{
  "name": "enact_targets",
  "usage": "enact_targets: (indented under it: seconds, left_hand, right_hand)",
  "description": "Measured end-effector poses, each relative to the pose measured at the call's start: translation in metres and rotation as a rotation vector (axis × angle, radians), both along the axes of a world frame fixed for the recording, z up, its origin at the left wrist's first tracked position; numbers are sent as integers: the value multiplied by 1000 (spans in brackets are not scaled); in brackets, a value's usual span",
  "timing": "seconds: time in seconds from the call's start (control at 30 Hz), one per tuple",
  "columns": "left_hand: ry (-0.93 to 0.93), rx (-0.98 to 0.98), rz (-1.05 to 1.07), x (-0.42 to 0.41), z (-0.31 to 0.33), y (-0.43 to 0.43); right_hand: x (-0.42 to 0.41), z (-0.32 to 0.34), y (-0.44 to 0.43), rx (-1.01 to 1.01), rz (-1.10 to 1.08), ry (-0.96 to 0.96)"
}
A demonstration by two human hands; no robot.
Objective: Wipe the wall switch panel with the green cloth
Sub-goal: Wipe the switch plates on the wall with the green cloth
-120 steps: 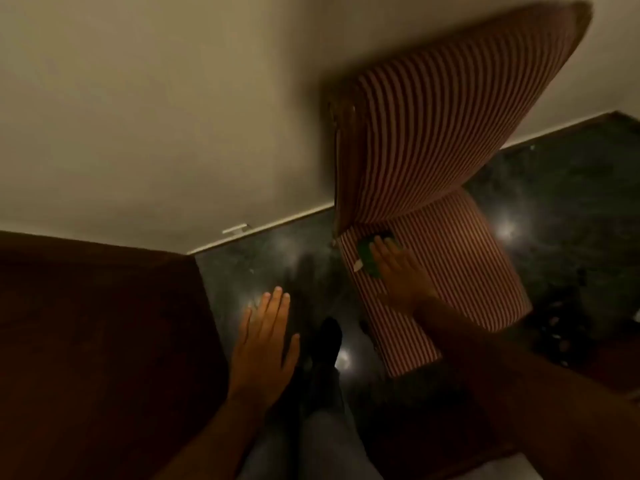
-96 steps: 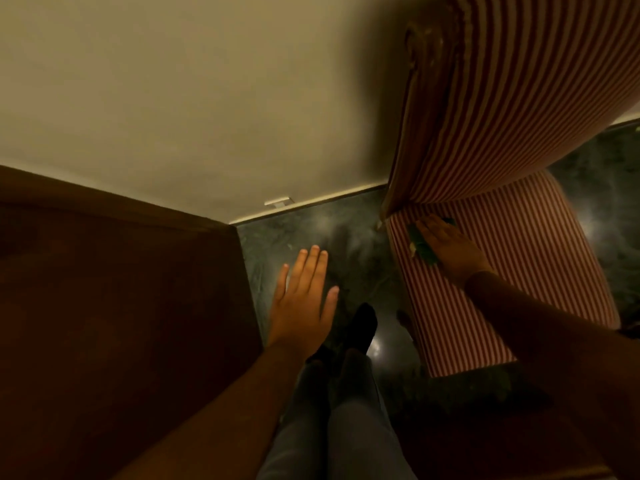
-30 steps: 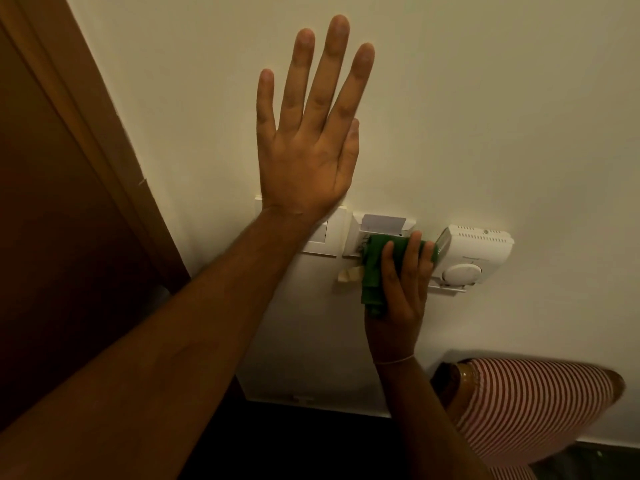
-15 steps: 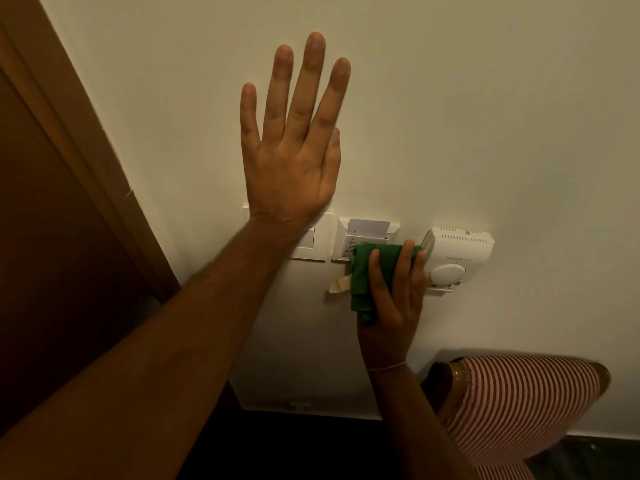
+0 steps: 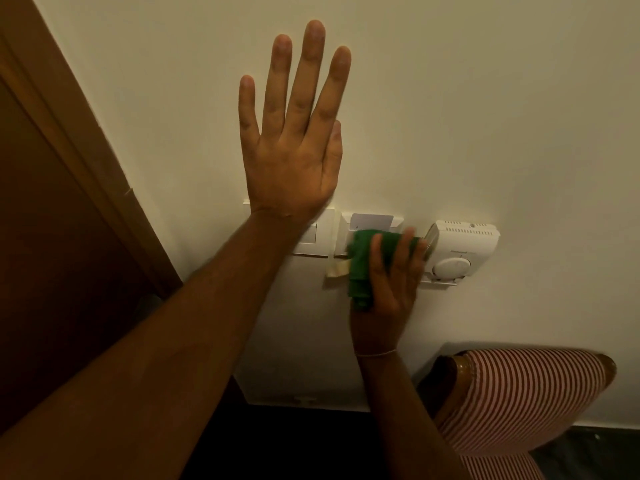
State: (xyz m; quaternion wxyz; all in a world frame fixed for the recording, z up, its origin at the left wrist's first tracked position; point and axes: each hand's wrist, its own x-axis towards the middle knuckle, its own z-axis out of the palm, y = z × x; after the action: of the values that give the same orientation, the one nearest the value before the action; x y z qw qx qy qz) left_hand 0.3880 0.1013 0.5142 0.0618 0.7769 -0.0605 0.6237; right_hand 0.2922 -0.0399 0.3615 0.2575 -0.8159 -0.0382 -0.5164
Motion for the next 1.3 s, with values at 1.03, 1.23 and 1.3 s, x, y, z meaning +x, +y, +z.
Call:
enact_targets:
  seconds: [1.03, 1.23, 1.3]
  left_hand:
    - [-59, -3, -76, 10, -3, 0]
    - [-67, -7, -123, 12, -3, 1]
    - [-80, 10, -151, 14, -4, 1]
  right_hand:
    - [2, -19, -5, 88, 9, 9]
    - [8, -23, 34, -123, 97, 31]
    - [10, -25, 27, -167, 117, 27]
